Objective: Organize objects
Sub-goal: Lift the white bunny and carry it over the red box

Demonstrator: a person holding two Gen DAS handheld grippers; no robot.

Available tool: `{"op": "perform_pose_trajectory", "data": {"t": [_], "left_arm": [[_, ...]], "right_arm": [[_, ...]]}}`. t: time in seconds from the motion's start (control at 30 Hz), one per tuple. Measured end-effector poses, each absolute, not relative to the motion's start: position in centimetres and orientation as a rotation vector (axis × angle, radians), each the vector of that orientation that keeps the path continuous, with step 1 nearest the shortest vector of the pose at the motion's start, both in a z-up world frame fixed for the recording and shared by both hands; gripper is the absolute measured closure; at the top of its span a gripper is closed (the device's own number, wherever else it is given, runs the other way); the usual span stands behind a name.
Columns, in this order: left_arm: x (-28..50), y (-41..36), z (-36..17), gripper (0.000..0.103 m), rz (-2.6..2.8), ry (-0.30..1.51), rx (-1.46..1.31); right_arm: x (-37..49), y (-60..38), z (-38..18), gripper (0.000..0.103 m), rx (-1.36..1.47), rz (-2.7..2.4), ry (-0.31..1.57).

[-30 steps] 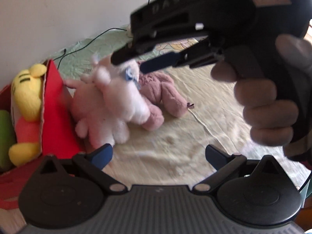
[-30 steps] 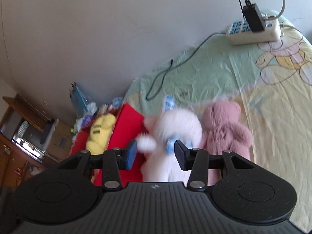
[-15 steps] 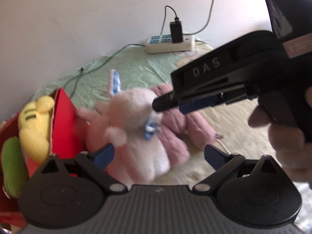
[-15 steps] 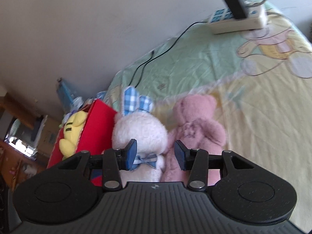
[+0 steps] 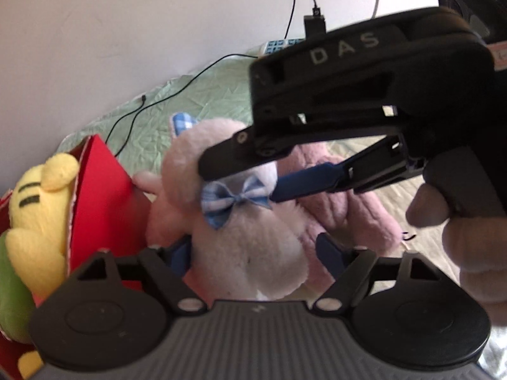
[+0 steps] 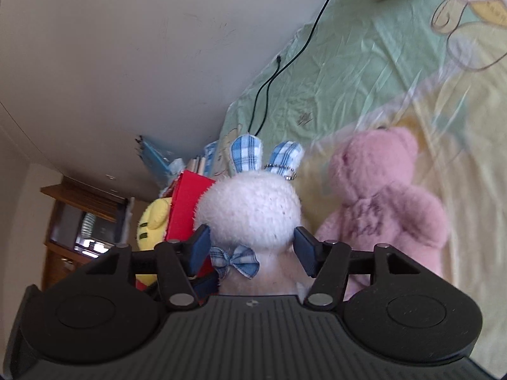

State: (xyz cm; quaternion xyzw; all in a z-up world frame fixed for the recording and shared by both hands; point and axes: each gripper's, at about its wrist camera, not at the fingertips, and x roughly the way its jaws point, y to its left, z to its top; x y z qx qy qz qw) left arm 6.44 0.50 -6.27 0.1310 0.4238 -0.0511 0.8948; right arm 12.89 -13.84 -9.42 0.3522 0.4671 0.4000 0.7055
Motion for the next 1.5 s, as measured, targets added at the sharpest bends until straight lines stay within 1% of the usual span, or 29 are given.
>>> {"op": "perform_pose_trajectory", "data": {"t": [0.13,0.2,0.27,0.57,0.67,0.83,1.0,1.2,1.5], "left_arm": [[6.4,1.1,-6.0,0.027,-0.116,0.890,0.256],[6.0,1.4,-5.7,0.033,-0.132,0.900,0.246],[5.3,1.7,-5.3,0.035,-0.167,0.914,0.222],[-0.1,1.3,-4.7,0.035,-0.358,0.958,0.244],[-1.8,1.7,-4.2,0.035,-0.422,0.967,0.254],[-4.4,2.7,-4.0,0.036,-0.492,0.963,0.242],[-6.9,4.9,-2.3,0.036,-0.517,0.886,0.238],[-7.9,9.3,1.4,0.036,-0.544,0.758,0.201],[-9.4,18.2,6.7,0.036,-0.480,0.591,0.155]], "right_arm": [[12.1,-13.8,-9.1,0.050,0.770,0.911,1.040],[11.3,-14.2,-8.6,0.051,0.739,0.908,1.032],[10.1,-14.9,-8.3,0.051,0.726,0.901,1.030],[3.5,-17.9,-8.1,0.052,0.733,0.799,1.059],[1.4,-17.9,-8.2,0.055,0.709,0.770,1.086],[-1.5,-17.1,-7.2,0.057,0.695,0.747,1.068],[-3.6,-15.2,-4.2,0.057,0.640,0.739,0.976],[-5.4,-12.2,-0.5,0.057,0.663,0.738,0.844],[-4.7,-3.7,3.8,0.057,0.614,0.849,0.709]]}}
